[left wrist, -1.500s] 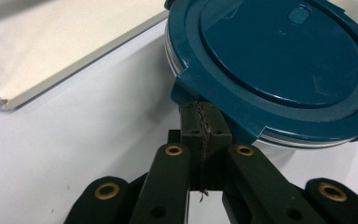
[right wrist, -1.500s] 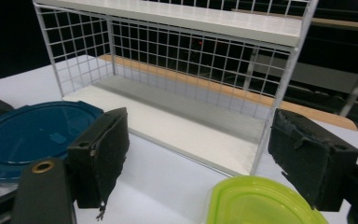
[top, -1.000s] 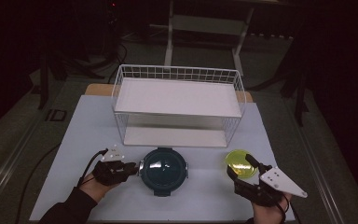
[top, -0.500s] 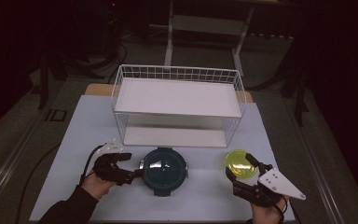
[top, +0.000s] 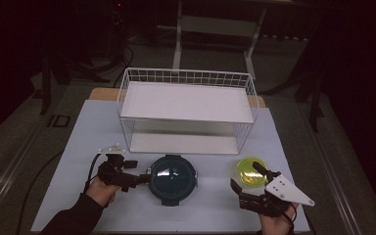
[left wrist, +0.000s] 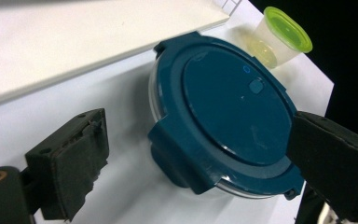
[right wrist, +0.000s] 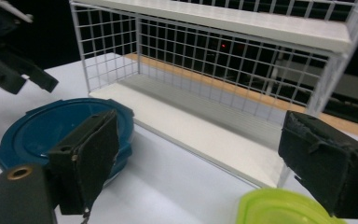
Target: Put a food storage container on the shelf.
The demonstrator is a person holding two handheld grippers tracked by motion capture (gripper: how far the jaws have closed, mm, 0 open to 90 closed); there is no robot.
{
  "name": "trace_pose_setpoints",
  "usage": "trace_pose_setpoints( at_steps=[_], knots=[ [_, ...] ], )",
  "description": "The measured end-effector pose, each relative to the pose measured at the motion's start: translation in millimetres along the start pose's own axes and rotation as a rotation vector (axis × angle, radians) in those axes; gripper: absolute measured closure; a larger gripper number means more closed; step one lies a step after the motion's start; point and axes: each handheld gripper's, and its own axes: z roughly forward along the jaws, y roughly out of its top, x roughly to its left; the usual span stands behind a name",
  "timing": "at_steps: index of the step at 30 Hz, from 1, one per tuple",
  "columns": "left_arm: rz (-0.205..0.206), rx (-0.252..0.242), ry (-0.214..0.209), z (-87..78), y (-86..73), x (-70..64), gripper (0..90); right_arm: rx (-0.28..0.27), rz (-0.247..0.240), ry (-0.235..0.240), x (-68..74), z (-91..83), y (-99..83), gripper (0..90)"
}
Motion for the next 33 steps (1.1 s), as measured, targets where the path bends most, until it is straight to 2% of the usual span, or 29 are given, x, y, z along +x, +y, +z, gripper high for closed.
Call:
trace_pose_setpoints(
  at_steps=[1,2,4,5,6,7,8,10,12,13,14,16,17,19,22,23,24,27,28,30,33],
  knots=[
    [-0.037,0.019,-0.001,2.4,-0.8,4.5,8.0,-0.008,-0.047,0.001,4.4,2.8,1.5,11.5],
    [-0.037,0.019,-0.001,2.4,-0.8,4.5,9.7,-0.008,-0.047,0.001,4.4,2.8,1.5,11.5],
    [-0.084,0.037,-0.022,5.1,-1.8,9.2,10.3,-0.004,-0.061,0.018,8.3,6.5,2.7,11.5],
    [-0.111,0.044,-0.033,6.4,-2.3,11.7,11.0,0.015,-0.042,0.04,11.1,11.2,3.7,11.3],
    [-0.137,0.056,-0.043,7.2,-2.7,14.5,11.0,0.015,-0.042,0.04,11.1,11.2,3.7,11.3],
    [-0.16,0.061,-0.048,7.8,-3.0,16.7,14.1,0.029,0.008,0.077,12.7,16.9,4.5,10.6],
    [-0.171,0.056,-0.054,7.6,-3.5,18.3,14.1,0.029,0.008,0.077,12.7,16.9,4.5,10.6],
    [-0.196,0.06,-0.074,6.8,-3.7,20.6,16.4,0.03,0.042,0.084,14.2,22.8,5.0,10.5],
    [-0.242,0.064,-0.107,7.7,-4.4,24.2,18.3,0.045,0.052,0.07,16.3,28.1,5.4,10.5],
    [-0.26,0.066,-0.114,8.5,-4.8,25.8,22.5,0.054,0.055,0.089,17.8,31.5,5.6,10.6],
    [-0.276,0.07,-0.12,9.7,-5.4,27.8,22.5,0.054,0.055,0.089,17.8,31.5,5.6,10.6],
    [-0.301,0.082,-0.134,12.5,-6.3,31.3,29.1,0.061,0.049,0.093,19.0,33.9,6.1,10.9],
    [-0.327,0.096,-0.15,16.2,-7.3,33.9,32.7,0.063,0.05,0.092,20.2,35.4,6.3,11.0],
    [-0.338,0.099,-0.15,17.6,-7.7,34.7,35.6,0.067,0.047,0.094,20.3,36.1,6.3,11.0],
    [-0.345,0.123,-0.191,22.9,-8.6,35.0,42.2,0.069,0.053,0.1,20.6,36.9,5.6,12.7],
    [-0.348,0.13,-0.211,24.7,-8.8,34.9,47.6,0.072,0.054,0.099,20.4,37.4,4.6,12.8],
    [-0.352,0.138,-0.227,25.9,-8.8,34.4,47.6,0.072,0.054,0.099,20.4,37.4,4.6,12.8],
    [-0.359,0.142,-0.238,26.1,-8.6,36.4,48.1,0.077,0.058,0.104,20.6,38.1,3.6,13.4],
    [-0.359,0.14,-0.241,26.2,-9.1,37.2,49.5,0.099,0.067,0.116,21.4,40.1,1.6,14.4],
    [-0.367,0.137,-0.241,26.2,-9.1,37.2,49.7,0.107,0.069,0.121,21.7,41.0,0.9,14.5],
    [-0.354,0.133,-0.24,24.6,-8.3,34.4,51.0,0.139,0.088,0.143,23.5,44.9,-1.3,18.4]
  ],
)
